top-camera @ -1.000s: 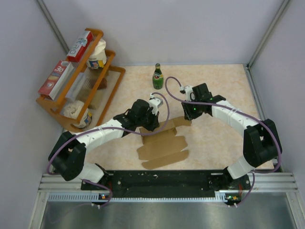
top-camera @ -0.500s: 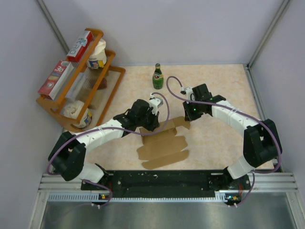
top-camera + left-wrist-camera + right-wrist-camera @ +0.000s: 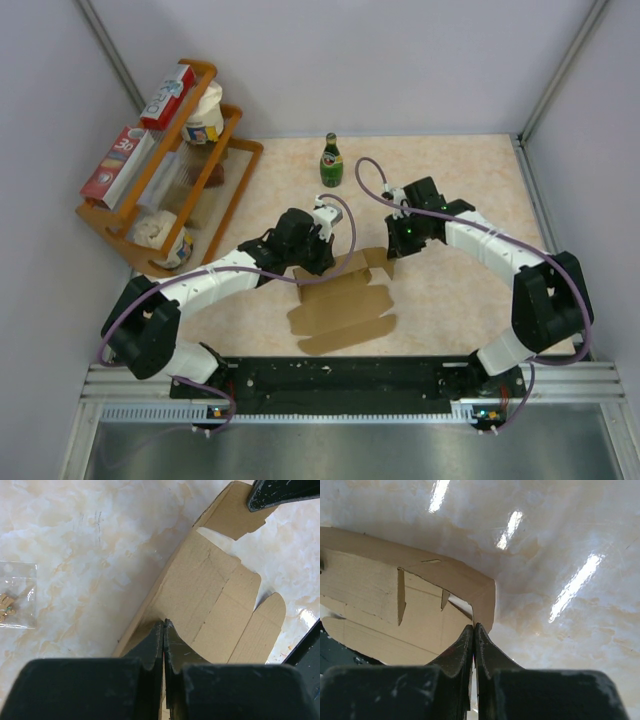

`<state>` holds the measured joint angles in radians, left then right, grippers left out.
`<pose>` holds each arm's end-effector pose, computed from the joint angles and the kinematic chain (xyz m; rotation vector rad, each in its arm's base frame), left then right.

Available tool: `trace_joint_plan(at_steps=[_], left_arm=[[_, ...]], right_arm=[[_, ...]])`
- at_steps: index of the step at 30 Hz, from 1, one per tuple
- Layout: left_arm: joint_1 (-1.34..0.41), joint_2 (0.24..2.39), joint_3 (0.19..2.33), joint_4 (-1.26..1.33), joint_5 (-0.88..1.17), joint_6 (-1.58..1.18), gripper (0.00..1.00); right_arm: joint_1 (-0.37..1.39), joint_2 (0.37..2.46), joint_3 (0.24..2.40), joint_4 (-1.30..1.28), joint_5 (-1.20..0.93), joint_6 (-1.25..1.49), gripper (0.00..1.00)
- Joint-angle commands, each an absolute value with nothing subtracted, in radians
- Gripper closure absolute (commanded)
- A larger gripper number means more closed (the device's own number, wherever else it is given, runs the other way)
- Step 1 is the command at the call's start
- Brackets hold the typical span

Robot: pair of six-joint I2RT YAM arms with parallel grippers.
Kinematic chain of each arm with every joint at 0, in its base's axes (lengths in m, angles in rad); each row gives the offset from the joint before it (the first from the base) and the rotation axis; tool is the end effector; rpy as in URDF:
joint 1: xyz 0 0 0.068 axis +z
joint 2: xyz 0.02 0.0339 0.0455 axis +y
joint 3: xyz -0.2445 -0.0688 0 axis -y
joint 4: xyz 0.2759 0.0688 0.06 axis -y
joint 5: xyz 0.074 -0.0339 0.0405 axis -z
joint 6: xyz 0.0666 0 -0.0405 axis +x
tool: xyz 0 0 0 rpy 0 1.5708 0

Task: Fold the paper box

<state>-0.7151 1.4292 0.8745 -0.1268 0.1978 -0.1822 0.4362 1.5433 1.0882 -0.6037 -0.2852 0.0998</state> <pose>0.2631 -0.2458 0.1735 0.7199 2.2191 -0.6899 0.3139 0.1670 0.1703 -0.5457 2.6148 0.5546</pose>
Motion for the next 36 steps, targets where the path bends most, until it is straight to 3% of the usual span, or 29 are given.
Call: trace_joint_plan(at_steps=[1, 19, 36], left_arm=[[-0.721, 1.411, 0.857, -0.160, 0.201, -0.189, 1.00], [-0.724, 1.413, 0.859, -0.160, 0.201, -0.190, 1.00], [-0.732, 1.410, 0.871, -0.173, 0.193, -0.190, 1.00]], right_arm=[[0.460, 1.499, 1.132, -0.637, -0.324, 0.150, 1.00], [0.552, 1.454, 1.088, -0.669, -0.336, 0.187, 1.00], [0.566, 1.376, 0.919, -0.497, -0.406, 0.219, 0.89]])
